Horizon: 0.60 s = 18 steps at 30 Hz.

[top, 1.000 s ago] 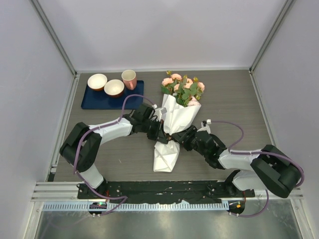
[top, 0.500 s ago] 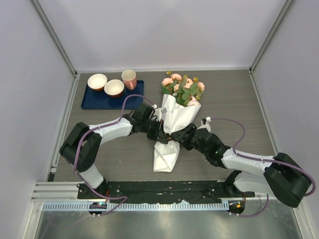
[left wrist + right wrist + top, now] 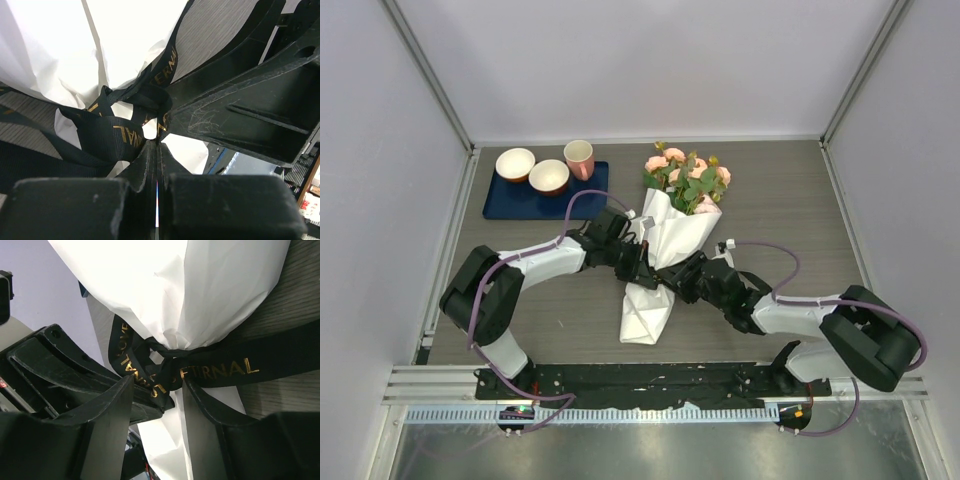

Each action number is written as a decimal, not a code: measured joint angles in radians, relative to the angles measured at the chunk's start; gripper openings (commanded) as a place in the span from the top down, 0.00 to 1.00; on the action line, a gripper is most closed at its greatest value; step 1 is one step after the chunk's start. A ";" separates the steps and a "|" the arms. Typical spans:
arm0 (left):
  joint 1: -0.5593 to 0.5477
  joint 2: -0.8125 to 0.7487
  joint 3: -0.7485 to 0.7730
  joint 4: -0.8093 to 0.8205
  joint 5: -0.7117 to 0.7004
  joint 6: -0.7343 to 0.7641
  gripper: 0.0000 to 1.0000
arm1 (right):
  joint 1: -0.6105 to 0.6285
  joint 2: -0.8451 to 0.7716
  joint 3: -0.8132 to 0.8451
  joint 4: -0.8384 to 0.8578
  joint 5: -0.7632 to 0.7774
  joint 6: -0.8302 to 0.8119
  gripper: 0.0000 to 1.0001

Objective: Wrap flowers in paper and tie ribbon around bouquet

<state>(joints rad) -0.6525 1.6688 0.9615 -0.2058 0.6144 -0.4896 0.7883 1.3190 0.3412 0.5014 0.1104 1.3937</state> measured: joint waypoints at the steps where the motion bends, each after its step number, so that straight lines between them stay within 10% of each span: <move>1: 0.000 0.000 0.000 0.000 0.000 0.000 1.00 | 0.000 0.003 0.000 0.008 0.000 0.006 0.51; 11: -0.003 -0.002 -0.021 0.010 0.000 -0.001 1.00 | 0.002 0.095 -0.004 0.148 -0.011 0.074 0.62; 18: -0.006 -0.011 -0.043 0.024 0.000 -0.005 0.93 | 0.002 0.171 -0.008 0.271 -0.003 0.106 1.00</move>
<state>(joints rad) -0.6582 1.6577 0.9184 -0.1822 0.6140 -0.4942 0.7902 1.4895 0.3336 0.7727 0.1074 1.4994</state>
